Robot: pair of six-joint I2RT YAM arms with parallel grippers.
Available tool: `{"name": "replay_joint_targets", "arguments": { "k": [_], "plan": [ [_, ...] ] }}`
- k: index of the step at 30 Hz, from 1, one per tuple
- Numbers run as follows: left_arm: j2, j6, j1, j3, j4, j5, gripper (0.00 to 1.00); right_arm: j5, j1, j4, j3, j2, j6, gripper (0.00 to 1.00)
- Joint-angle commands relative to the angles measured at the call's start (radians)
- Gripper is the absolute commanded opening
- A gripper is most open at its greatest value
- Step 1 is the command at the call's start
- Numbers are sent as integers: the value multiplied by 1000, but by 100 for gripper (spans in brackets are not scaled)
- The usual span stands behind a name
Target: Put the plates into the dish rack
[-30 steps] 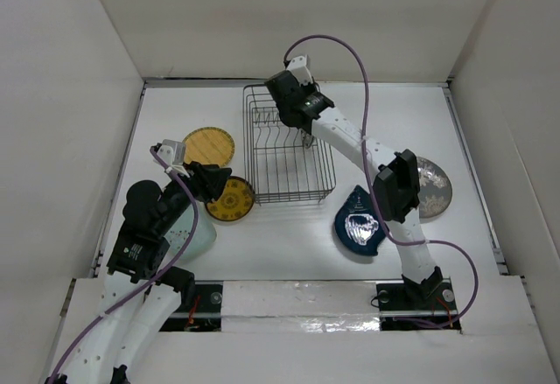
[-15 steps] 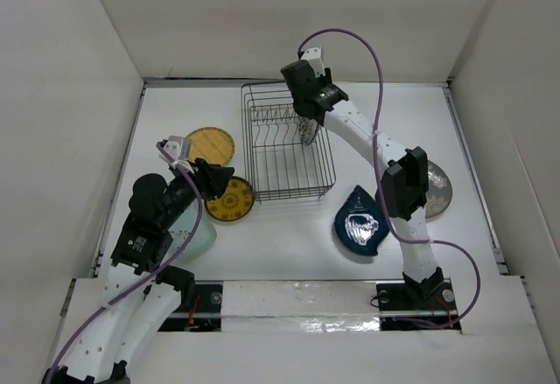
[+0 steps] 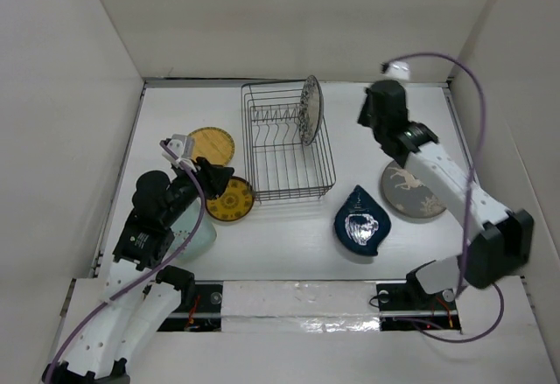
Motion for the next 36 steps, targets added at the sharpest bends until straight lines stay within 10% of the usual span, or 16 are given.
{"name": "replay_joint_targets", "arguments": {
  "k": [1, 7, 12, 15, 30, 36],
  "plan": [
    [-23, 7, -4, 28, 29, 10, 31, -150, -192, 240, -341, -275, 240, 0],
    [-57, 7, -4, 28, 31, 21, 0, -232, -542, 337, -897, -615, 462, 4],
    [-84, 3, -22, 28, 26, 8, 0, -378, -874, 268, -1043, -774, 482, 65],
    [-97, 5, -22, 26, 25, 5, 19, -495, -1016, 242, -1076, -764, 453, 76],
    [-121, 3, -42, 28, 16, -5, 35, -943, -1171, 504, -1191, -413, 487, 76],
    [-112, 5, -42, 30, 16, -2, 35, -1009, -1171, 699, -1221, -234, 546, 61]
  ]
}}
